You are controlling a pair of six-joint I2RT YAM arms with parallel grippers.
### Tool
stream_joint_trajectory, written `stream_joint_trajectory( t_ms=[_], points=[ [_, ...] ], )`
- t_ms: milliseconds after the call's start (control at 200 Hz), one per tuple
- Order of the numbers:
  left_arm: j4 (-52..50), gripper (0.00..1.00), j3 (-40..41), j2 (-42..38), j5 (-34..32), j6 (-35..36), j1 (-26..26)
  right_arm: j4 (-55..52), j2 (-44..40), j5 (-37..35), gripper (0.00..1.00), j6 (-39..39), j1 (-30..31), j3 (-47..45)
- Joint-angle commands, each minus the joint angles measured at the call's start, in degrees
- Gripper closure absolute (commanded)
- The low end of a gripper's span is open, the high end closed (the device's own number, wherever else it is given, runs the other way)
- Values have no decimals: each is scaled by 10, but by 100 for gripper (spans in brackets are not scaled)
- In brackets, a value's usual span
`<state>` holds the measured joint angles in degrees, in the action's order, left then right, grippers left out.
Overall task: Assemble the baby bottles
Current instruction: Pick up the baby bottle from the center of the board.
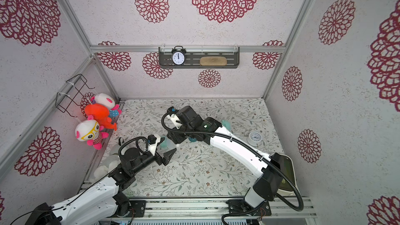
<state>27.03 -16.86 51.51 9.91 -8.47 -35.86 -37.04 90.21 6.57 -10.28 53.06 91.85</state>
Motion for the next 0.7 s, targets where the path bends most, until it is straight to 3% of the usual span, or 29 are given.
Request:
stream_joint_trajectory(
  t_ms=[0,696],
  points=[
    [43,2,1,14,12,19,-7,28,-32,14,44,-20,6,-2],
    [81,2,-10,25,39,5,-17,34,-41,30,43,-28,14,-12]
  ],
)
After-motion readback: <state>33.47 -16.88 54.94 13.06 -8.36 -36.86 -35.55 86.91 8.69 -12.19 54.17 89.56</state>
